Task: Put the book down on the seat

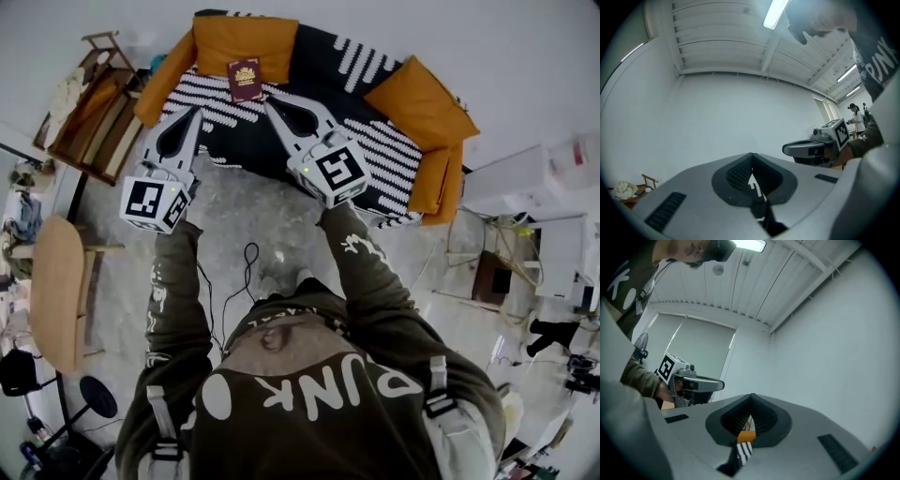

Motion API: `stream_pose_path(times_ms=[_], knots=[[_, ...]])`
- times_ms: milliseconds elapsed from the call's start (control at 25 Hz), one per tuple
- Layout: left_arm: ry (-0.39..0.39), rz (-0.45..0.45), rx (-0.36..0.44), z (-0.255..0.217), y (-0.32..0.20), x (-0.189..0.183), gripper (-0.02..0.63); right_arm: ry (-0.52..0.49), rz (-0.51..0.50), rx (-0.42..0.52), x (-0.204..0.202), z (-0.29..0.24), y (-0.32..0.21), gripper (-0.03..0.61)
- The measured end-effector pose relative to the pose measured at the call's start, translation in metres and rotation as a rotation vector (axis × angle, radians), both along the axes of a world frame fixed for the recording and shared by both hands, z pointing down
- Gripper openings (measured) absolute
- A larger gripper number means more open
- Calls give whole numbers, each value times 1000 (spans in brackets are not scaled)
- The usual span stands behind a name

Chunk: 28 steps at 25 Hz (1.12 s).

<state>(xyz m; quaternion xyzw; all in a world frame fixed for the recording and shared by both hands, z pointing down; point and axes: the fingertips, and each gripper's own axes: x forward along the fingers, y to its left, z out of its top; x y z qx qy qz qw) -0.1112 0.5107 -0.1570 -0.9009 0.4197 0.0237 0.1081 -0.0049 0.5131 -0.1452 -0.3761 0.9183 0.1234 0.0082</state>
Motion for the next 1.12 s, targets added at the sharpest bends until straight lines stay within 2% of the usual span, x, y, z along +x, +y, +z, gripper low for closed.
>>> stream_pose_path(times_ms=[720,1120], knots=[[-14,-16,37,-15,33,42,3,-18,-33,19,37,-12,27,8],[-9,-24,32,-16,35,50,3,-14,-39,21,44,-14,27,7]])
